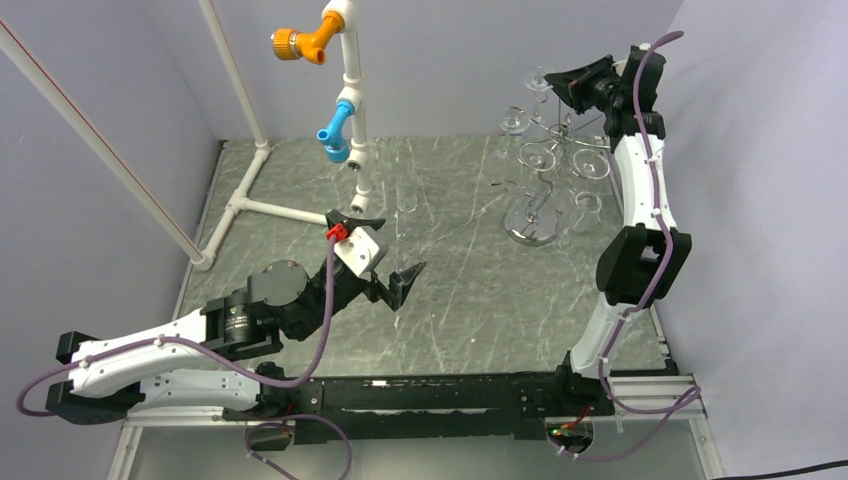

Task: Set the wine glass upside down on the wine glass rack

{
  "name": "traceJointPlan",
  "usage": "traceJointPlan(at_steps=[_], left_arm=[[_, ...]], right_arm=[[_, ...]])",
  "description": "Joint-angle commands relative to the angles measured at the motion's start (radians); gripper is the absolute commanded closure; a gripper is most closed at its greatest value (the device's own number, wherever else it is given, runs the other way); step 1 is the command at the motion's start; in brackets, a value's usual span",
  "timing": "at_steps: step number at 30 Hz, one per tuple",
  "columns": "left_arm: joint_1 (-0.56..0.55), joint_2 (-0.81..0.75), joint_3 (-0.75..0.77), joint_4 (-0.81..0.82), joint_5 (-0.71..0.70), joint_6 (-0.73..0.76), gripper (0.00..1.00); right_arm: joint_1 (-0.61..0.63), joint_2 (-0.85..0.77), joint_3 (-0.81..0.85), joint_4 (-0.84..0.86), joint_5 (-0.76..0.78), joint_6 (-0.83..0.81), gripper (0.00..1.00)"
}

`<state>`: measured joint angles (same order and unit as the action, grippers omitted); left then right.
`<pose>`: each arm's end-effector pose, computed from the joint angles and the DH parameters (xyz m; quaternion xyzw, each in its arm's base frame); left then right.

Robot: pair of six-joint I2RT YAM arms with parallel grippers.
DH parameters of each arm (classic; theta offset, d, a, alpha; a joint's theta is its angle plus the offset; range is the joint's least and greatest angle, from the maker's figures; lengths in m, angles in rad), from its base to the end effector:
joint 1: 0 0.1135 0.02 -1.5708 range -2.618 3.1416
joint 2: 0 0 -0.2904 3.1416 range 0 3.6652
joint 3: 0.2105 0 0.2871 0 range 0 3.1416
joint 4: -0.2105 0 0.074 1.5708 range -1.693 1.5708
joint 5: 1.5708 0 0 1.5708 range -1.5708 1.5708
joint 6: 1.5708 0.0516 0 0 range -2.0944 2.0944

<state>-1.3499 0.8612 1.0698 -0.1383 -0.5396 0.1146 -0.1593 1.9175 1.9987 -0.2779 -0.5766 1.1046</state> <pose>0.0721 -0.2001 0.4589 0.2943 0.6191 -0.2602 0.6800 0.5067 -0.0529 0.4463 0.2923 0.7046 0.4725 0.4413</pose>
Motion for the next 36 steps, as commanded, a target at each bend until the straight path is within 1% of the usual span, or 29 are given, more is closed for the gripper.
traceJointPlan(at_steps=[1, 7, 18, 22, 31, 36], left_arm=[[-0.003, -0.008, -0.002, 0.047, -0.002, -0.013, 0.01], [-0.003, -0.014, -0.009, 0.053, 0.0, -0.015, 0.01], [-0.003, -0.041, -0.035, 0.064, -0.002, -0.031, 0.01], [-0.003, -0.044, -0.044, 0.069, -0.006, -0.038, 0.01], [-0.003, -0.042, -0.05, 0.076, -0.005, -0.036, 0.01], [-0.003, -0.044, -0.053, 0.082, -0.003, -0.037, 0.01]], right_arm=[[0.007, -0.03, 0.037, 0.077, -0.028, -0.023, 1.0], [0.006, -0.054, 0.033, 0.023, -0.033, -0.086, 0.97], [0.005, -0.077, 0.038, -0.074, 0.015, -0.184, 0.89], [0.005, -0.081, 0.045, -0.094, 0.028, -0.212, 0.79], [-0.002, -0.094, 0.059, -0.136, 0.058, -0.266, 0.64], [-0.008, -0.11, 0.052, -0.161, 0.067, -0.297, 0.59]])
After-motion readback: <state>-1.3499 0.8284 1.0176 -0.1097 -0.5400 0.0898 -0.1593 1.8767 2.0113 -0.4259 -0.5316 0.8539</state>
